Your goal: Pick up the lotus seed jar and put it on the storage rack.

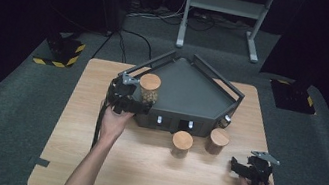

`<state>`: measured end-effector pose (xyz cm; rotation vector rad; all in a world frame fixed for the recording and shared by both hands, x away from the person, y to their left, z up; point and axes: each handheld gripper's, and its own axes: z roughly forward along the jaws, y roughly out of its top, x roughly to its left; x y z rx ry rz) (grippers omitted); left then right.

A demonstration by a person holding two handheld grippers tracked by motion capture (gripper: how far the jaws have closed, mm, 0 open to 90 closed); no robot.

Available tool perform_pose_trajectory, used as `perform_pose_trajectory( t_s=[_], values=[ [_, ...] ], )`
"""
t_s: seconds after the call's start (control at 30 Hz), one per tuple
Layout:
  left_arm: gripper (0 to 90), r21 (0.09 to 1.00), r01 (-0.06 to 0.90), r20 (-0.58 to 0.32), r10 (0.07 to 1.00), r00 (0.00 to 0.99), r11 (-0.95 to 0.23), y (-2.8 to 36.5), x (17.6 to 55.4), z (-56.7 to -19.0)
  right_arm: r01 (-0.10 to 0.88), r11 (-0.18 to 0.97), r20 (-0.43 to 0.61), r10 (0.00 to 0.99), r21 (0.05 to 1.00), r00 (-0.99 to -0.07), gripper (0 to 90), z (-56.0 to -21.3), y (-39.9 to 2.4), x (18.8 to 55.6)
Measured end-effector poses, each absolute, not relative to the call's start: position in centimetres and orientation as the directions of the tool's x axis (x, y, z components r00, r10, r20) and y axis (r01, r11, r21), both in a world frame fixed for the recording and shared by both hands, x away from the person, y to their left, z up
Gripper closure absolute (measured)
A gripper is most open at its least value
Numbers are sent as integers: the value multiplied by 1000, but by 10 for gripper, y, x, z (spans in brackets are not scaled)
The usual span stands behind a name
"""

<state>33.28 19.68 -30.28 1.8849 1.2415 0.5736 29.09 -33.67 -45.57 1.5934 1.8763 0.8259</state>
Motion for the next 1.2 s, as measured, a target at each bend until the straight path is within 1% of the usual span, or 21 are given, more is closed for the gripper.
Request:
perform_pose_trajectory(
  t_s=[0.87,1.0,1.2],
  values=[
    [42,806,546,-39,900,434,-229,208,312,-313,657,115,-14,987,745,-157,72,-456,-337,291],
    [43,798,551,-27,897,440,-246,207,311,-315,658,114,-13,988,745,-156,72,-456,-337,291],
    [43,796,555,-34,898,440,-242,210,310,-320,657,115,-13,988,745,-157,72,-456,-337,291]
  ],
)
